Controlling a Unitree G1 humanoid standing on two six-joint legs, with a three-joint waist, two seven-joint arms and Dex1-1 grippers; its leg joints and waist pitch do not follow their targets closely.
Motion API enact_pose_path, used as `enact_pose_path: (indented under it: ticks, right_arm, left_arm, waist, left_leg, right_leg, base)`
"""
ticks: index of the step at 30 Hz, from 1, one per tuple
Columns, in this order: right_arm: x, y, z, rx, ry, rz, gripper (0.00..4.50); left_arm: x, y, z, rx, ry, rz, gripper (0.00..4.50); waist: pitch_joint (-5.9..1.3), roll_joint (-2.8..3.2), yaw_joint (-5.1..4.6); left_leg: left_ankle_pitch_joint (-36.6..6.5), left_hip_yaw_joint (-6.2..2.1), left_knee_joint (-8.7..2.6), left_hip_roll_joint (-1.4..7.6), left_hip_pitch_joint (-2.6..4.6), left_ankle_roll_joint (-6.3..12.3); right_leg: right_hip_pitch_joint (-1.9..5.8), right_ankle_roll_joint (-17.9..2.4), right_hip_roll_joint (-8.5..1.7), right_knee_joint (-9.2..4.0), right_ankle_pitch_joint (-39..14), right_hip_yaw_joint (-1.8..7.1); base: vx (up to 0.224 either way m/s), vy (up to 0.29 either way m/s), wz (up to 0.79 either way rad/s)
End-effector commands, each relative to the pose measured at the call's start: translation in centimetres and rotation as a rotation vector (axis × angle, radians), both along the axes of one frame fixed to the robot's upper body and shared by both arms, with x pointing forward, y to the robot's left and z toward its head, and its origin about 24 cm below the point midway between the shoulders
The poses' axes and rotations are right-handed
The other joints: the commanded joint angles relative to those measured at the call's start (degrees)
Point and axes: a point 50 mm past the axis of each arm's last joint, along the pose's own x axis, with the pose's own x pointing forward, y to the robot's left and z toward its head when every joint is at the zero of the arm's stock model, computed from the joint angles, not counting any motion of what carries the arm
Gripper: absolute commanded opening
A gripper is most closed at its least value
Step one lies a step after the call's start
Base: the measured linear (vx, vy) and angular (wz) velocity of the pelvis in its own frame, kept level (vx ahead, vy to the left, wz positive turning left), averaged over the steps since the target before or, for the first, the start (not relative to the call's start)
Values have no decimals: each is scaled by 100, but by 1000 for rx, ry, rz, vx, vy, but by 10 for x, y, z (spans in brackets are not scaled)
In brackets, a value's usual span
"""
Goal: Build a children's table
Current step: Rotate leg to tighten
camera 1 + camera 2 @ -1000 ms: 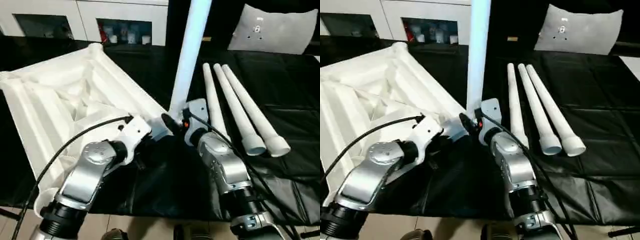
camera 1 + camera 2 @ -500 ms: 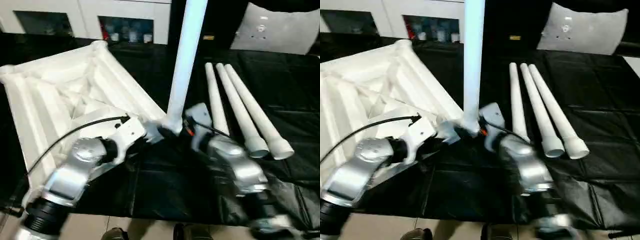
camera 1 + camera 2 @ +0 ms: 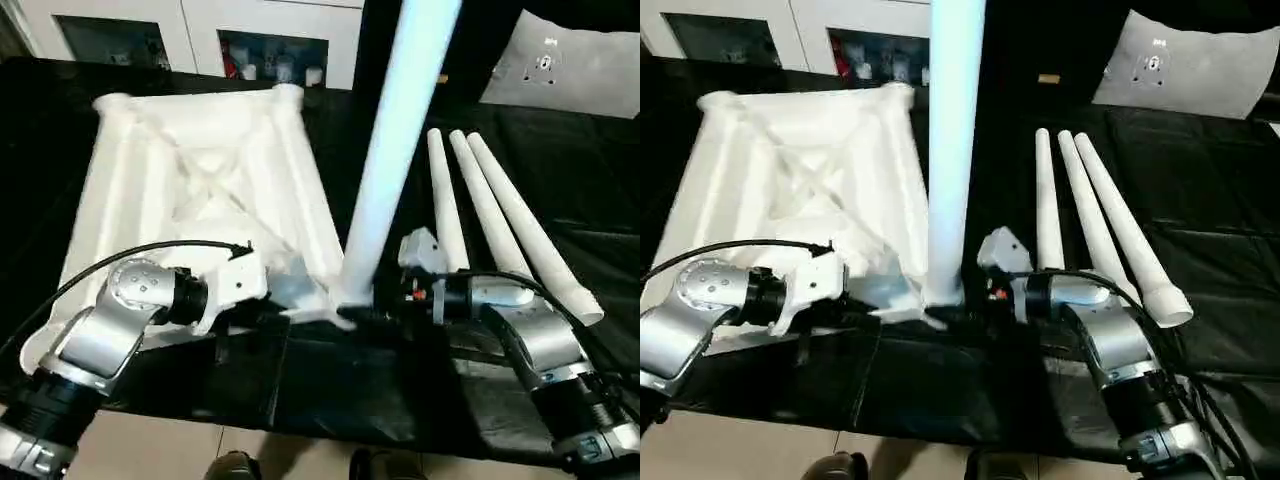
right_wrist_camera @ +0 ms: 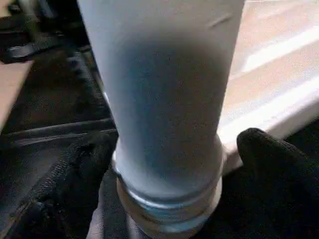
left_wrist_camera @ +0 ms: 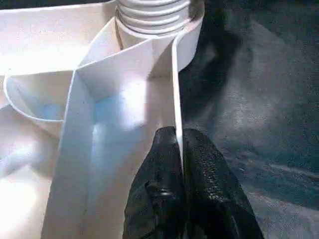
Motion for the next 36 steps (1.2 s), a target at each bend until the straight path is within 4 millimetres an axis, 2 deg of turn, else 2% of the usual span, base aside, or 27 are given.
enact_pose_path:
  ticks: [1,2,6,7,10,11,15,16,20,21,23,24,25,26,27,29,30,31,32,33,34,36]
  right_arm:
    - [0,0,4,-1,-7,33,392]
    - [1,0,4,-2,-4,36,378]
    - [3,0,5,10,14,53,347]
    - [2,1,5,12,17,59,326]
    - [1,2,4,14,25,73,312]
    - [1,2,4,14,25,73,291]
    - [-2,4,2,34,46,89,278]
    - [-3,5,1,40,49,88,276]
    - [-2,11,-1,57,54,41,274]
    - [0,21,-4,66,56,-38,274]
    - [1,27,-7,68,56,-91,274]
    - [1,27,-7,68,56,-91,274]
    - [4,36,-9,92,66,-172,273]
    - [6,39,-10,102,70,-203,273]
    - [12,57,-11,148,92,-333,273]
    - [15,66,-12,156,92,-392,273]
    - [15,66,-12,156,92,-392,273]
    - [18,78,-13,161,94,-467,273]
    - [20,84,-13,164,96,-500,272]
    - [22,97,-12,171,106,-562,272]
    - [23,101,-12,173,112,-584,272]
    - [23,101,-11,174,111,-594,272]
  left_arm:
    - [-2,-7,4,6,-12,-81,0]
    - [-1,-7,4,7,-14,-85,0]
    - [-1,-6,4,8,-6,-104,0]
    - [-1,-6,4,8,-4,-107,0]
    - [-1,-6,3,9,-1,-113,0]
    - [-1,-6,3,9,-1,-113,0]
    - [-1,-5,3,12,2,-122,0]
    - [-1,-5,3,6,0,-114,0]
    - [0,-6,3,-15,-13,-57,0]
    - [3,-9,4,-53,-26,36,0]
    - [4,-12,5,-83,-30,98,0]
    - [4,-12,5,-83,-30,98,0]
    - [4,-18,7,-111,-37,150,0]
    - [4,-20,7,-120,-39,167,0]
    - [4,-31,9,-165,-55,259,0]
    - [4,-39,9,-190,-65,309,0]
    - [4,-39,9,-190,-65,309,0]
    - [6,-50,10,-220,-88,374,0]
    - [8,-56,10,-236,-99,406,0]
    - [12,-70,12,-273,-131,477,0]
    - [13,-74,13,-284,-143,496,0]
    - [14,-76,13,-287,-146,496,0]
  waist:
    - [-351,34,-27]
    - [-348,19,-33]
    - [-342,33,-48]
    - [-342,26,-55]
    - [-342,24,-55]
    - [-346,25,-53]
    - [-341,14,-51]
    - [-344,-14,-58]
    - [-322,-3,-64]
    - [-313,-3,-85]
    - [-295,0,-95]
    - [-303,-4,-100]
    - [-292,1,-138]
    - [-292,0,-141]
    - [-303,-8,-179]
    - [-312,-7,-283]
    - [-316,-4,-285]
    - [-326,5,-298]
    - [-331,-30,-340]
    - [-333,-10,-321]
    - [-318,-48,-348]
    - [-336,-17,-306]
  left_leg:
    - [-758,34,-333,82,73,425]
    - [-768,35,-333,82,68,405]
    - [-745,31,-332,79,60,396]
    - [-767,33,-333,78,63,388]
    - [-767,31,-334,82,63,384]
    - [-751,32,-330,80,63,388]
    - [-744,34,-333,80,65,402]
    - [-748,39,-333,84,67,408]
    - [-819,33,-347,90,70,360]
    - [-853,38,-355,97,67,287]
    - [-892,25,-368,88,48,203]
    - [-1019,21,-372,84,73,145]
    - [-1037,12,-389,72,37,64]
    - [-1086,4,-392,73,44,40]
    - [-1078,-3,-391,65,38,0]
    - [-1030,-5,-381,59,29,-59]
    - [-1020,-8,-375,48,37,-40]
    - [-967,0,-367,47,36,40]
    - [-809,18,-364,63,14,81]
    - [-792,14,-363,64,33,92]
    - [-791,25,-361,51,29,95]
    - [-822,20,-354,41,36,138]
  right_leg:
    - [357,-1466,-282,-336,-425,188]
    - [362,-1459,-286,-338,-473,189]
    - [362,-1484,-288,-331,-455,187]
    - [364,-1469,-289,-340,-504,189]
    - [362,-1468,-287,-341,-521,189]
    - [364,-1470,-287,-338,-500,189]
    - [361,-1465,-286,-339,-530,188]
    - [362,-1463,-287,-343,-550,189]
    - [343,-1415,-290,-358,-748,191]
    - [342,-1404,-289,-354,-797,198]
    - [341,-1369,-296,-377,-965,191]
    - [327,-1293,-301,-400,-1219,192]
    - [346,-1210,-295,-402,-1374,197]
    - [341,-1187,-293,-411,-1447,191]
    - [343,-1147,-299,-419,-1508,196]
    - [328,-1131,-290,-434,-1494,197]
    - [330,-1131,-284,-435,-1461,192]
    - [337,-1155,-269,-426,-1244,198]
    - [338,-1237,-265,-396,-940,203]
    - [327,-1249,-264,-415,-917,197]
    - [329,-1249,-254,-426,-940,196]
    - [343,-1163,-259,-419,-946,198]
  base:
    - [0,0,0]
    - [0,0,0]
    - [0,0,0]
    - [0,0,0]
    - [0,0,0]
    - [0,0,0]
    - [0,0,0]
    - [0,0,0]
    - [0,0,0]
    - [0,0,0]
    - [0,0,0]
    - [0,0,0]
    - [0,0,0]
    - [0,0,0]
    - [0,0,0]
    - [0,0,0]
    - [0,0,0]
    - [0,0,0]
    - [0,0,0]
    - [0,0,0]
    - [0,0,0]
    - [0,0,0]
